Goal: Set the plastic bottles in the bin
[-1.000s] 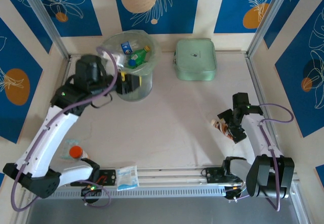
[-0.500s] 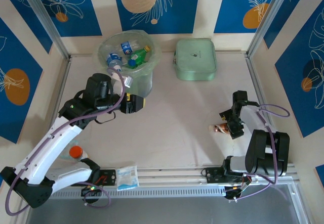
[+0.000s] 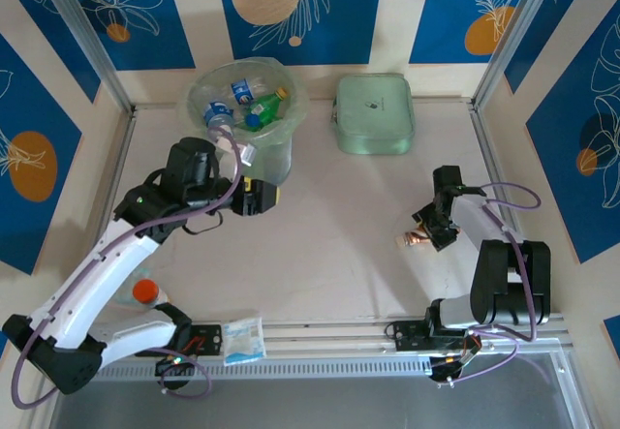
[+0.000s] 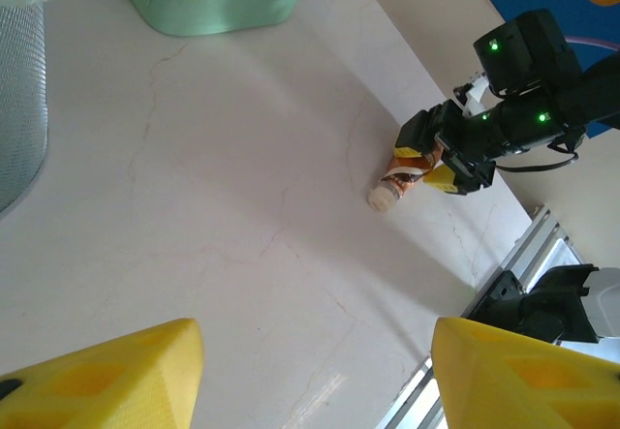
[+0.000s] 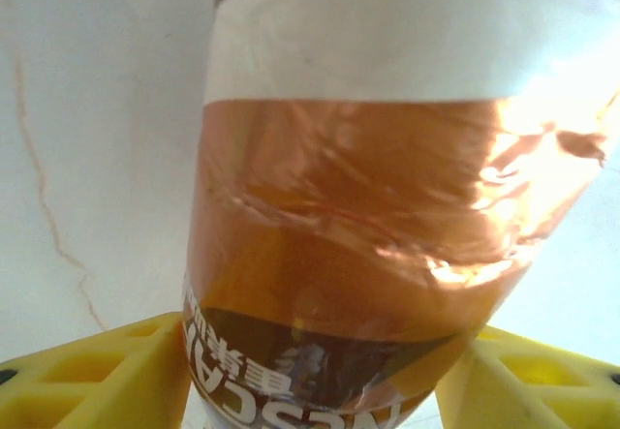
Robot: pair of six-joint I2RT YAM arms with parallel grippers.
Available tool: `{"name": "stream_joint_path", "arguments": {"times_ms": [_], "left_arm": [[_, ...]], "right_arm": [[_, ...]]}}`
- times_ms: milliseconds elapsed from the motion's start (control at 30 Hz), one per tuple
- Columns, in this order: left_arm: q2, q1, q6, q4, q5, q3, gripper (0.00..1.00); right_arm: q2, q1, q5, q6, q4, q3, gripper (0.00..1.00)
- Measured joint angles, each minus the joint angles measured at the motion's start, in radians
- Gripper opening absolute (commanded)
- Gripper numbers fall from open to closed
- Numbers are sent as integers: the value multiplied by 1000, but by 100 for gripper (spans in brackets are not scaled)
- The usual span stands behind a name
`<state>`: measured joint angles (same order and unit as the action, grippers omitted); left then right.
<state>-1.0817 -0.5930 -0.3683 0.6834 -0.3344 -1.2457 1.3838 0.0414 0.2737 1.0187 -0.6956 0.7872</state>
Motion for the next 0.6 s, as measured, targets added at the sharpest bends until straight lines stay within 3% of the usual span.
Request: {"name": "stream_joint_path", "arguments": {"times_ms": [367, 600], "left_arm": [[-16, -15, -1, -11, 0, -16, 66], [-16, -47, -1, -16, 41, -17, 67]], "right_arm": [[-141, -166, 26, -39, -18, 39, 58], [-269, -394, 21, -90, -53, 228, 57]]}}
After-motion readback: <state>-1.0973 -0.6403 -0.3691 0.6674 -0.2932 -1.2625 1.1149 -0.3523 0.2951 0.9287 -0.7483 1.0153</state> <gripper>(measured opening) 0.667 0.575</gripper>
